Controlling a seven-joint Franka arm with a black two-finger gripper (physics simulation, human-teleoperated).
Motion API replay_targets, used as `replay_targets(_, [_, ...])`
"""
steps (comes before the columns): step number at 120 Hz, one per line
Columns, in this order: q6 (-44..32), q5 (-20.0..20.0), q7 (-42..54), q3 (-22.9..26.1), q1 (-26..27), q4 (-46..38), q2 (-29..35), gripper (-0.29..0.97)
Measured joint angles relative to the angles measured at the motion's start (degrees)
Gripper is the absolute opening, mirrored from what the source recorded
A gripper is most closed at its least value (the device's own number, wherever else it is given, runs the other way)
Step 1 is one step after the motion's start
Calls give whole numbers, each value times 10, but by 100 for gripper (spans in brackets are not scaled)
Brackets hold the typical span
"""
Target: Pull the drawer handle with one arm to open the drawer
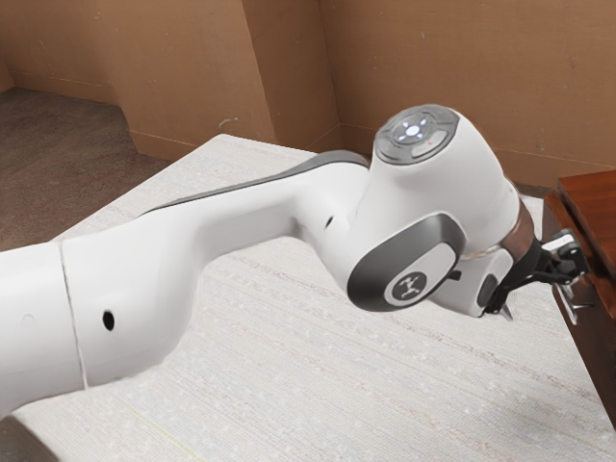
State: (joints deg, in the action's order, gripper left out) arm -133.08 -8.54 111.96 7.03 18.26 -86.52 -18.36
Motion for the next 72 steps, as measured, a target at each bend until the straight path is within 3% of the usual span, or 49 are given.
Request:
replay_targets(10, [-1, -4, 0, 1, -8, -18, 8, 55])
replay_targets(31, [-2, -13, -1, 1, -10, -75, 65, 46])
replay_targets(52, [-8, -15, -1, 1, -14, -124, 102, 51])
replay_targets(65, [-12, -16, -2, 0, -15, -143, 125, 44])
replay_targets(72, [-14, -16, -2, 0, -15, -152, 134, 48])
